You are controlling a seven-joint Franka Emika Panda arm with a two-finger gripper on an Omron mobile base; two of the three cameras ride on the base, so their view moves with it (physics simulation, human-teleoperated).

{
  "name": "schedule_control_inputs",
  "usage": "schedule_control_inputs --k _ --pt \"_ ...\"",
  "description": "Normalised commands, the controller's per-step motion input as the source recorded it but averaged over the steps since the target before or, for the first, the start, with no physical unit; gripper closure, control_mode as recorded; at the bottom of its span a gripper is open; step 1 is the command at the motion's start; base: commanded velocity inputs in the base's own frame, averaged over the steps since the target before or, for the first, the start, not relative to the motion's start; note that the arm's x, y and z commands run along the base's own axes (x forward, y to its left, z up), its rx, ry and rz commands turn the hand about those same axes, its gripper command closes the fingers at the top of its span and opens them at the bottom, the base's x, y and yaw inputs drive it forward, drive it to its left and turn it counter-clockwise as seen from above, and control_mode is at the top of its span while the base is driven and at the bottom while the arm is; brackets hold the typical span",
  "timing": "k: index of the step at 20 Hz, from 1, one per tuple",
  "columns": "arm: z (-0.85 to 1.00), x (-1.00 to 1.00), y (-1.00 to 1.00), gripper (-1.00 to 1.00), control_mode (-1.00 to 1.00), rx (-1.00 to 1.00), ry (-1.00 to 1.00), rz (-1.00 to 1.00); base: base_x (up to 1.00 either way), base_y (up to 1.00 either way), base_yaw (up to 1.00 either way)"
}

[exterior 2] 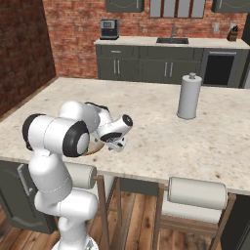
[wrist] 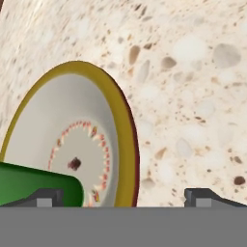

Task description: Place the cup inside the bowl on the dining table and move the bowl to any counter.

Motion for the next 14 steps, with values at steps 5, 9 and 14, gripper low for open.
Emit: schedule_control_inputs --k 5,9,14 --pt "-0.08 0.02 0.01 -1.0 -1.0 0.0 0.0 0.0 0.0 0.0 0.0" --pt "-0.09 0.01 0.0 -1.0 -1.0 0.0 0.0 0.0 0.0 0.0 0.0" --pt "-0.05 0.03 0.0 -1.0 -1.0 0.0 0.0 0.0 0.0 0.0 0.0"
